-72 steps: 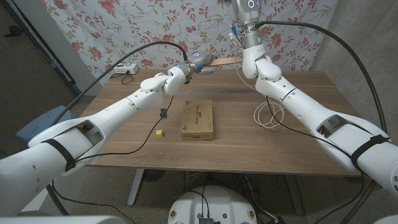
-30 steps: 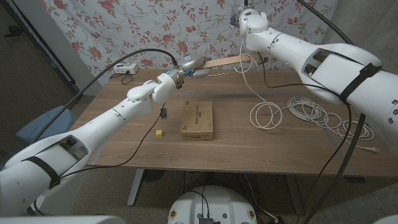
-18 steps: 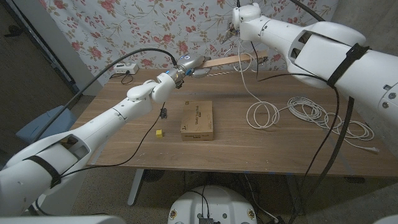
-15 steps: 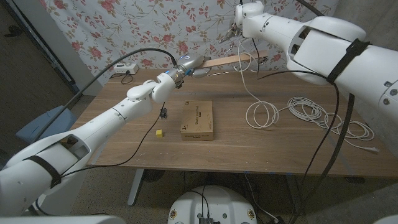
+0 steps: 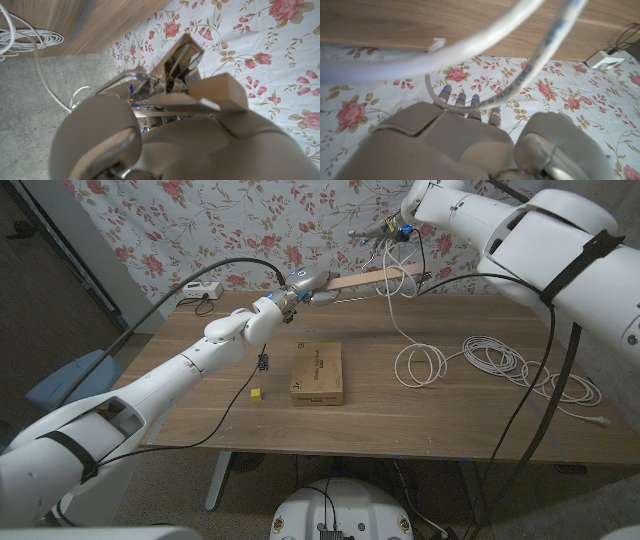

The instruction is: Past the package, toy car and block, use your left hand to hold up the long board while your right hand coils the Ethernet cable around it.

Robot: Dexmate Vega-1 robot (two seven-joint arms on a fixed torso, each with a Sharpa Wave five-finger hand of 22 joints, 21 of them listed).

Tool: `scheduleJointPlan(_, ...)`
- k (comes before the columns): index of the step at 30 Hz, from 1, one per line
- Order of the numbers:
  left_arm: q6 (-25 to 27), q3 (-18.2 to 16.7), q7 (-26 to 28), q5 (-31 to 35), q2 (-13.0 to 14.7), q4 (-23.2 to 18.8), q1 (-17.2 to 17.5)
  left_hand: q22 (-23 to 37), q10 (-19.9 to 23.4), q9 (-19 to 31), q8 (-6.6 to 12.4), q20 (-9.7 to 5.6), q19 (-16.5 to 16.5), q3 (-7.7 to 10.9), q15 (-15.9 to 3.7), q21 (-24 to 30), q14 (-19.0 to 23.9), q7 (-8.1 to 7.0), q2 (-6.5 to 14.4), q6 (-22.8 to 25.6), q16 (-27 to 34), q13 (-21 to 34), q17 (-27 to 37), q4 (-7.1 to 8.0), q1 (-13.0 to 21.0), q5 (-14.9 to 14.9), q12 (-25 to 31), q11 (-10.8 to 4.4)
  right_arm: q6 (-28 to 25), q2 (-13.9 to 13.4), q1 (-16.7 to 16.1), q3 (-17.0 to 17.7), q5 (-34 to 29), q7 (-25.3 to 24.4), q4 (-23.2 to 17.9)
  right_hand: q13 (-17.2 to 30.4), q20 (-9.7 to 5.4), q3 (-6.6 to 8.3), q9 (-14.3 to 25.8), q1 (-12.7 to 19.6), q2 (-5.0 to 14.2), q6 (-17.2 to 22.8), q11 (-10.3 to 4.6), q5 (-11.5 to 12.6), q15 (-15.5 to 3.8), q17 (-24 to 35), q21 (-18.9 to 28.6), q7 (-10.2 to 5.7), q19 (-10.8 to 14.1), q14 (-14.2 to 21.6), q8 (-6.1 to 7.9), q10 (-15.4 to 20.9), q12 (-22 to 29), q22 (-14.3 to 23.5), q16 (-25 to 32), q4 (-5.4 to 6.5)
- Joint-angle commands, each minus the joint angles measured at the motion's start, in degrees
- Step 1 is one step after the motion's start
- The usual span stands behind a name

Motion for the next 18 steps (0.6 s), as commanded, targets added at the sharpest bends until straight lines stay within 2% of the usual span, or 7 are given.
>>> scheduleJointPlan(1,3.2,-0.5,-5.3,-1.3,0.7,-3.7,0.9,-0.1,0.0,0.1,0.55,-1.41,-0.1,-0.10,0.05,0.1,0.1,-0.44,1.6,0.3,0.5,0.2,0.1,0.32,-0.3,0.3,0.2,-0.07,1.6,-14.7,-14.2,14.7,10.5,-6.2,-29.9,-0.1,0.22,0.07,0.2,1.1,0.29,-5.8,-0.48,0.8,-0.69,-0.4,-1.2,-0.36,-3.0,-1.8,0.19,-2.7,-0.1,0.2,0.3,-0.46)
scheduleJointPlan(2,3.3,-0.5,-5.4,-1.4,0.7,-3.8,0.9,0.2,0.1,0.0,0.53,-1.37,-0.2,-0.11,-0.09,0.3,0.0,-0.35,1.6,0.2,0.5,0.2,0.1,0.32,-0.3,0.3,0.2,-0.12,1.5,-14.7,-14.5,14.9,10.4,-6.7,-30.2,-0.2,0.09,0.17,0.2,1.2,0.53,-5.5,-0.86,0.9,-1.09,-0.5,-1.3,-0.32,-2.3,-1.9,0.66,-2.0,0.3,0.2,0.4,-0.44)
scheduleJointPlan(3,3.6,-0.5,-6.0,-1.5,0.9,-4.2,1.0,0.2,0.0,0.0,0.57,-1.41,-0.1,-0.12,-0.10,0.3,0.0,-0.34,1.6,0.2,0.5,0.2,0.1,0.32,-0.3,0.3,0.2,-0.07,2.4,-15.9,-16.4,16.0,10.2,-9.1,-33.2,-0.2,-0.02,0.31,0.2,1.4,0.87,-4.2,-1.34,1.0,-1.79,-0.7,-1.3,-0.26,-1.2,-1.3,1.39,-0.9,0.9,0.2,0.7,-0.46)
scheduleJointPlan(4,4.2,-0.6,-6.9,-1.7,1.1,-4.9,1.2,-0.1,0.0,0.0,0.59,-1.40,-0.1,-0.13,0.08,0.1,0.1,-0.32,1.6,0.2,0.6,0.2,0.1,0.32,-0.3,0.3,0.2,-0.08,5.1,-17.5,-19.9,18.3,10.4,-13.8,-38.0,-0.3,-0.24,0.38,0.3,1.6,1.02,-2.7,-1.52,1.0,-2.36,-1.1,-1.2,-0.22,0.1,-1.0,1.95,-0.3,1.2,0.2,0.9,-0.55)
scheduleJointPlan(7,5.0,-0.7,-8.5,-2.0,1.5,-6.0,1.4,-0.1,0.1,0.1,0.66,-1.38,-0.1,-0.15,0.04,0.1,0.0,-0.39,1.6,0.0,0.6,0.2,0.1,0.31,-0.3,0.3,0.2,-0.06,8.2,-19.0,-24.5,21.6,10.6,-20.2,-43.6,-0.5,-0.38,0.55,0.3,2.1,1.55,1.8,-2.40,0.9,-2.93,-1.9,-1.1,-0.20,3.4,0.5,3.16,1.3,1.7,0.2,1.4,-0.62)
scheduleJointPlan(12,6.3,-0.8,-11.7,-2.6,2.2,-8.0,1.6,0.0,0.0,0.0,0.80,-1.39,-0.1,-0.18,-0.01,0.2,0.0,-0.36,1.6,0.0,0.7,0.2,0.1,0.31,-0.3,0.3,0.2,0.09,13.5,-20.5,-30.3,25.3,9.5,-28.0,-50.2,-0.6,-0.64,0.73,0.3,2.8,2.01,6.2,-2.84,0.7,-3.83,-2.7,-1.4,-0.15,5.6,1.8,3.95,3.6,2.3,0.2,1.7,-0.82)
scheduleJointPlan(18,8.5,-1.0,-16.2,-3.1,3.3,-10.8,1.9,0.0,0.0,-0.2,0.84,-1.38,-0.1,-0.20,-0.03,0.2,-0.1,-0.33,1.7,0.0,0.8,0.2,0.1,0.31,-0.3,0.4,0.2,-0.01,17.9,-21.4,-35.7,28.2,6.0,-37.1,-55.9,-0.7,-1.10,0.84,0.2,3.3,2.19,8.9,-3.13,0.6,-4.45,-3.3,-1.4,-0.16,7.7,2.8,4.30,5.1,2.6,0.2,1.9,-1.02)
